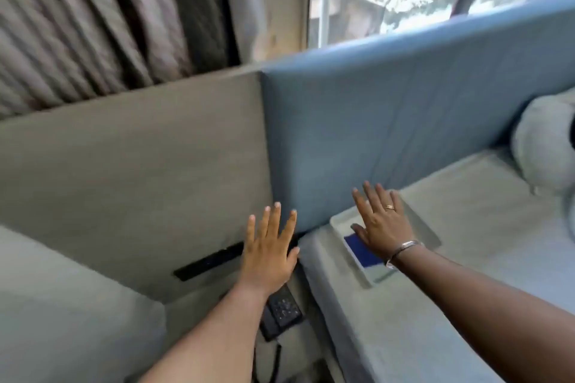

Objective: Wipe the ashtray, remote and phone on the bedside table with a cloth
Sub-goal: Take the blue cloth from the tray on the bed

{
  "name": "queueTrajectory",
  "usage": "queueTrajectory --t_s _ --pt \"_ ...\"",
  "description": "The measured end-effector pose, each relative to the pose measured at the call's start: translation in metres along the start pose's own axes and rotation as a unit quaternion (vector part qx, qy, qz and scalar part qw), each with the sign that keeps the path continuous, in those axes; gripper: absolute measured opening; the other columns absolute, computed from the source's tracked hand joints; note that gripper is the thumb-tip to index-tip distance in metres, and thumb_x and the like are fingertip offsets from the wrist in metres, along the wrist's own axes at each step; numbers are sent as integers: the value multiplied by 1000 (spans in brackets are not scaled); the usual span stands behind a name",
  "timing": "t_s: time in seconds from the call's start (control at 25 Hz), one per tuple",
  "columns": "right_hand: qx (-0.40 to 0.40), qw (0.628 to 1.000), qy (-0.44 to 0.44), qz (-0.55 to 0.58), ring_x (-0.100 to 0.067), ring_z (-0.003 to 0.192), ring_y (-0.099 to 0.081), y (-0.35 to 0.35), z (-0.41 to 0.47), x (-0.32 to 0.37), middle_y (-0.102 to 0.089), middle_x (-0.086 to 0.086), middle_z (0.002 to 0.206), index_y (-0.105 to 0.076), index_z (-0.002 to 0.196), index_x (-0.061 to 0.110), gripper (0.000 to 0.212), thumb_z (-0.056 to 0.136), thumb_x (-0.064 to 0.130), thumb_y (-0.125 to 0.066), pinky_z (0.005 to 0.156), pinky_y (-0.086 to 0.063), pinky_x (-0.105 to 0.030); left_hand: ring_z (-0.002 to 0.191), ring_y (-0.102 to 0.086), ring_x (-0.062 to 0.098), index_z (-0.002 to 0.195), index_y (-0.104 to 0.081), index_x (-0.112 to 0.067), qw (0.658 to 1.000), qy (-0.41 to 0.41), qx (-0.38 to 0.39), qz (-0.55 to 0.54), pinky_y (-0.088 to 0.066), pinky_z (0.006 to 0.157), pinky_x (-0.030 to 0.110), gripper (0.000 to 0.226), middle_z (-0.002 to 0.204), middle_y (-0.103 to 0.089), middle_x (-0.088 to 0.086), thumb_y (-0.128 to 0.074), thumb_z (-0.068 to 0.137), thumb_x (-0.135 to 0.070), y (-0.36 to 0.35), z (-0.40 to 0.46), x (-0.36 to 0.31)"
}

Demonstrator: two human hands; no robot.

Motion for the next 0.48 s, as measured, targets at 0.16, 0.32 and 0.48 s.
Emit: queueTrajectory --t_s 0.16,0.32,0.48 --pt "170 981 -90 -24 -31 143 -16 -102 -36 -102 -18 -9 158 -13 148 21 74 88 51 -44 116 -12 -49 147 -22 33 152 -27 -20 992 -18 117 -38 -13 119 54 71 159 -29 12 -52 91 -47 -101 48 -77" --pt "268 961 -62 -3 -26 143 -20 -189 -22 -145 -22 -4 157 -20 147 23 64 91 45 -42 116 -16 -46 126 -50 24 128 -53 -21 978 -13 186 -92 -35 107 41 40 133 -59 3 -49 95 -42 -196 106 -141" --pt "302 953 21 29 -28 144 -15 -264 32 -159 -19 -6 158 -16 148 19 81 82 42 -58 115 -19 -43 115 -55 22 120 -54 -20 967 -12 256 -14 -34 101 41 38 123 -62 1 -55 92 -46 -272 151 -174"
Point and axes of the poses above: each hand's wrist, its own z-axis towards the middle knuckle, its own y-axis out of the back of the hand, x = y × z, the point moved 3 cm from there along z, towards the middle knuckle
